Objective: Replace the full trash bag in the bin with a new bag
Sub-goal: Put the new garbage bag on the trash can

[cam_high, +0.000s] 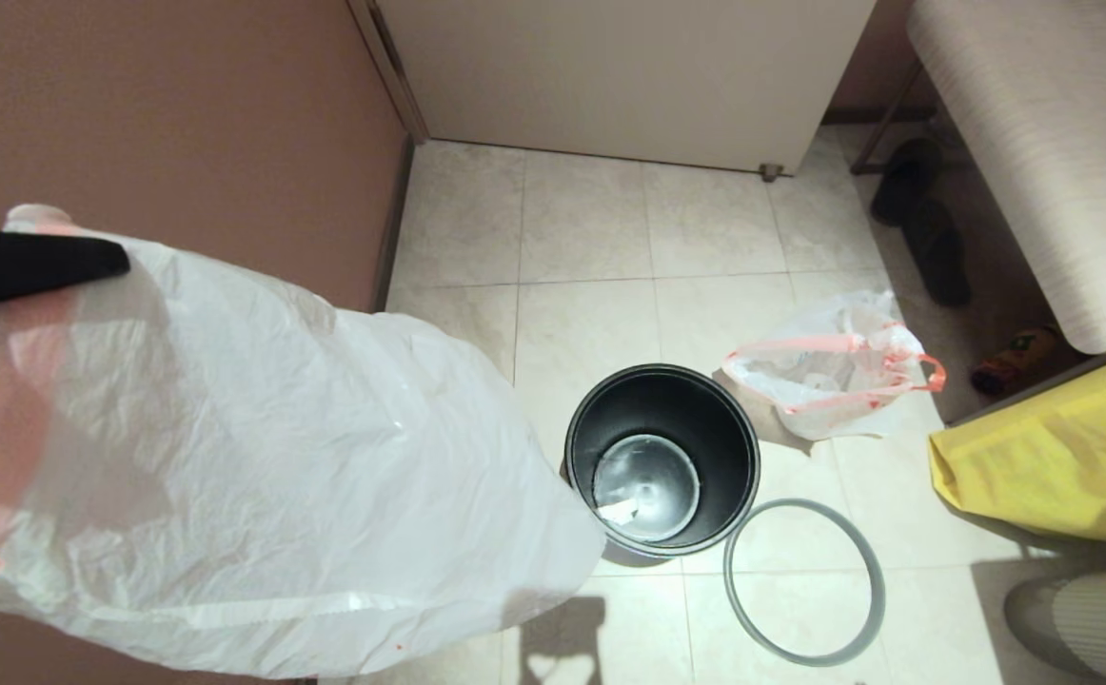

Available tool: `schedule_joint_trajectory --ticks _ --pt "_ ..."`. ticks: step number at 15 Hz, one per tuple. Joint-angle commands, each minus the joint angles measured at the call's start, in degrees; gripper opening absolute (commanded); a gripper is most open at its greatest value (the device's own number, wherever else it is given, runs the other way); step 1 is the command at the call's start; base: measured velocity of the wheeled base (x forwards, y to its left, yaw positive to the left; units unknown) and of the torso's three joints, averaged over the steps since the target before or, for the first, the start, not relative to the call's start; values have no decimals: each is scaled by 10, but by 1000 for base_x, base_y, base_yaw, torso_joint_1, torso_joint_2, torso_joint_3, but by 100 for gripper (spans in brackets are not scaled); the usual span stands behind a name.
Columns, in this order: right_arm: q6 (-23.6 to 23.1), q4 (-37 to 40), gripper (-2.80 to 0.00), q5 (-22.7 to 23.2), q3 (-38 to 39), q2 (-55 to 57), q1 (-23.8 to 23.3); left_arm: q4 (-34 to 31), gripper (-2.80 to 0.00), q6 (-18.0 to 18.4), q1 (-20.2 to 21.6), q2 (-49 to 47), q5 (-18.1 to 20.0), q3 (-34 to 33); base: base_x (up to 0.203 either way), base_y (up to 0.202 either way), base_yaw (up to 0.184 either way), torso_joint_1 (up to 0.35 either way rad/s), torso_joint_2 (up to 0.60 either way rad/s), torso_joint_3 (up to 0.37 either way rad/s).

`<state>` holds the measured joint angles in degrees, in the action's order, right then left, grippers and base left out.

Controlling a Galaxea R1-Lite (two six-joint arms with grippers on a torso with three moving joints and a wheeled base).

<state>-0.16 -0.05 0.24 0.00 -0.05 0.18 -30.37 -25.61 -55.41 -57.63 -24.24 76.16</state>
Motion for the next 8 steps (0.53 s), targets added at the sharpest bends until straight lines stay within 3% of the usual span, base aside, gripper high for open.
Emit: schedule_joint_trajectory --ticks 1,5,8 --pt "0 0 -280 0 0 0 1 -3 -280 -18 -10 -49 22 37 0 0 0 0 0 0" --pt "0 0 -280 0 0 0 1 -4 -280 -55 -22 -149 61 119 0 0 0 0 0 0" --pt "0 0 -280 0 0 0 1 -6 -280 -69 -45 -196 67 156 0 0 0 0 0 0"
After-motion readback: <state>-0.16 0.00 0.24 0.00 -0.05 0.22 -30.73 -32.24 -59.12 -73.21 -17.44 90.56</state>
